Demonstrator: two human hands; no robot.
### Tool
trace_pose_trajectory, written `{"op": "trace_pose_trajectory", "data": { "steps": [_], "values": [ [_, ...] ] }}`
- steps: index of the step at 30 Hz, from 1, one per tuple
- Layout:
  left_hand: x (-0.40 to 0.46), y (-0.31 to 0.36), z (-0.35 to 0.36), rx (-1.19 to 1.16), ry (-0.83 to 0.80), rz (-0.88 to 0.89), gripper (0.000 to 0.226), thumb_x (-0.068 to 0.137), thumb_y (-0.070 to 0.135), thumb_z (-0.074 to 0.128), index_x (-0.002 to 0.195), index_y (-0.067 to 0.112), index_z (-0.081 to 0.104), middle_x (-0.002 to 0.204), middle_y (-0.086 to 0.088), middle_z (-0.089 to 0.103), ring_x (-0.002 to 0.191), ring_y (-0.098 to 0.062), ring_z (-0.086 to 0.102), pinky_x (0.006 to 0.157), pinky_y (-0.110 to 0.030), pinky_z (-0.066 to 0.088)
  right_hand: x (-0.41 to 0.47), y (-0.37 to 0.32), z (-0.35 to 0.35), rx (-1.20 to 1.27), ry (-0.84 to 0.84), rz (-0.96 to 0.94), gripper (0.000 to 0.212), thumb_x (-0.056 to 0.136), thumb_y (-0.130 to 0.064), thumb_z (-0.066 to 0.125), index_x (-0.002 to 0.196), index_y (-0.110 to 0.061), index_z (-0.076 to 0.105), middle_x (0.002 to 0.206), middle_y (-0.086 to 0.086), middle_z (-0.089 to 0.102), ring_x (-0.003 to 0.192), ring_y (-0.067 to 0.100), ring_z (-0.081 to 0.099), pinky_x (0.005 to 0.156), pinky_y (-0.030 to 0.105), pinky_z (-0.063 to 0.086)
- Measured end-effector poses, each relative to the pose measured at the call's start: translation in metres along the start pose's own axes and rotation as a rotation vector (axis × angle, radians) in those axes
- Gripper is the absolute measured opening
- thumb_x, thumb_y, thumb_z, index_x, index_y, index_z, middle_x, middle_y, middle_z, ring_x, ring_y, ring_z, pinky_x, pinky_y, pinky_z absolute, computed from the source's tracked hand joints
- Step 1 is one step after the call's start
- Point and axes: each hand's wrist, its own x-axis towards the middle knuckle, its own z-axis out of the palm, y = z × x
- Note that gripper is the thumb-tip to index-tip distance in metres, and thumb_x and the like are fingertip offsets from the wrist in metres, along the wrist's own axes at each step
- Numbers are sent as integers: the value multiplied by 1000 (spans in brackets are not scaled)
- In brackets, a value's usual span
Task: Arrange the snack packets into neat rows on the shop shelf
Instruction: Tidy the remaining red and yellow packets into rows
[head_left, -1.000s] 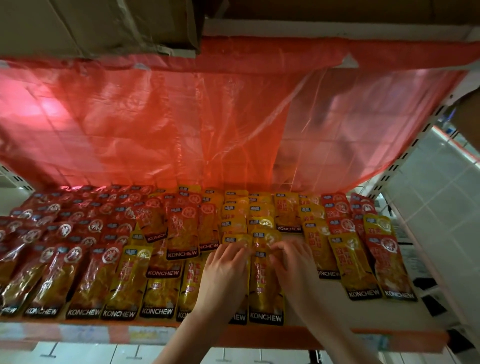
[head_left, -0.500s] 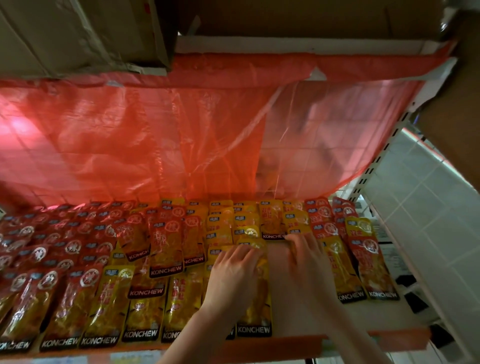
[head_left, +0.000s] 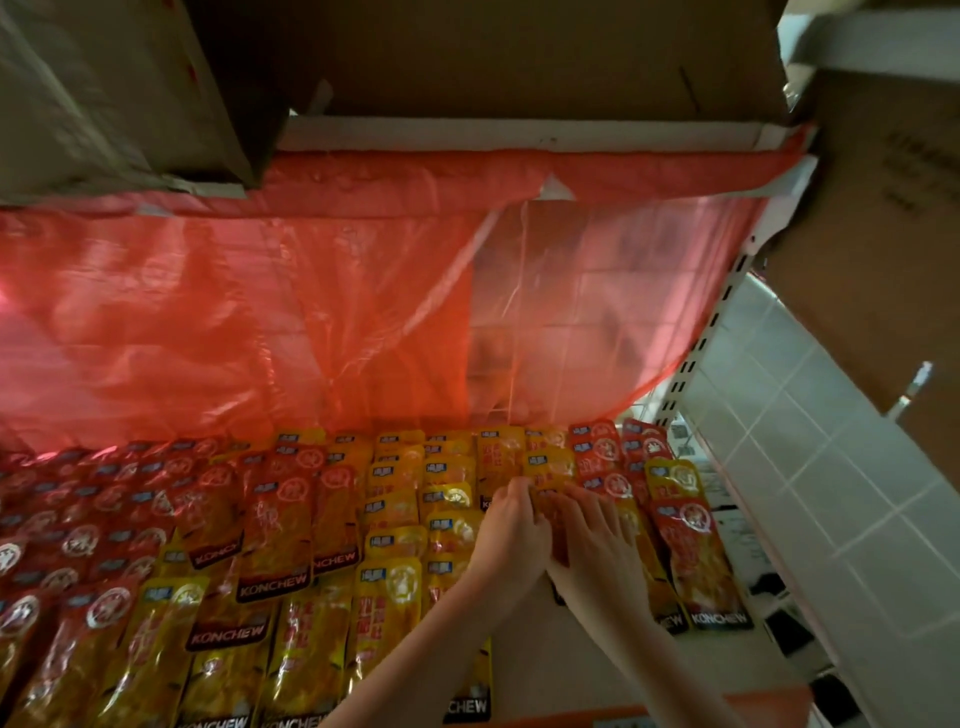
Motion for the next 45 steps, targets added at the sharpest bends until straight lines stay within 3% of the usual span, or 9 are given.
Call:
{"op": "trace_pose_trajectory", "data": {
  "steps": [5,11,15,18,27,30,35,39,45],
  "values": [
    [17,3,9,-190,84,-184,35,92,5,42,126,12,46,121,-5,57,109,-18,53,87,-26,45,-2,2,6,40,44,-6,48,69,-44,75,108,-20,61,116,-3,61,107,16,56,90,29,44],
    [29,12,11,-222,134,-281,30,93,9,43,123,10,45,115,-6,58,101,-21,56,81,-30,47,-3,4,8,91,88,-37,41,72,-37,74,106,-19,61,113,-3,62,106,16,57,90,30,46],
    [37,18,11,-186,174,-255,15,94,22,50,98,10,57,89,0,60,82,-16,57,61,-20,41,-4,5,9,165,132,-11,43,74,-38,72,110,-19,58,115,-4,60,107,15,57,90,29,44],
    [39,20,8,-152,180,-208,22,94,21,51,75,12,60,66,5,54,57,-7,49,44,-14,32,-6,4,5,165,189,1,51,72,-37,71,116,-20,52,114,-2,58,103,17,55,85,32,46],
    [28,22,-29,-249,411,-125,18,93,17,50,75,17,50,61,6,52,45,-7,41,36,-15,28,-6,6,5,148,179,-11,27,81,-36,47,103,-25,58,108,-3,56,96,20,56,78,36,46],
    [23,16,-46,-209,487,-63,16,94,18,49,78,16,51,60,4,52,45,-9,41,40,-24,30,0,7,2,234,163,7,29,85,-41,41,101,-24,59,104,-6,55,95,17,55,80,34,47],
    [17,4,-56,-309,441,-92,8,94,18,52,95,13,58,70,2,59,49,-8,50,39,-16,39,14,-2,-16,550,152,-162,51,88,-52,47,124,-16,51,121,-1,49,114,11,45,97,20,37],
    [15,-1,-55,-561,288,-259,15,89,14,57,104,13,58,88,-8,67,78,-22,66,68,-40,56,11,-13,-28,448,86,-387,62,82,-66,47,127,-24,46,133,-3,42,121,12,36,99,17,31],
    [6,-4,-53,-631,183,-283,7,88,12,57,90,17,62,90,-13,69,83,-27,68,74,-45,57,9,-18,-30,341,164,-333,36,78,-42,51,109,-24,59,116,-7,55,103,17,53,75,29,54]
  ]
}}
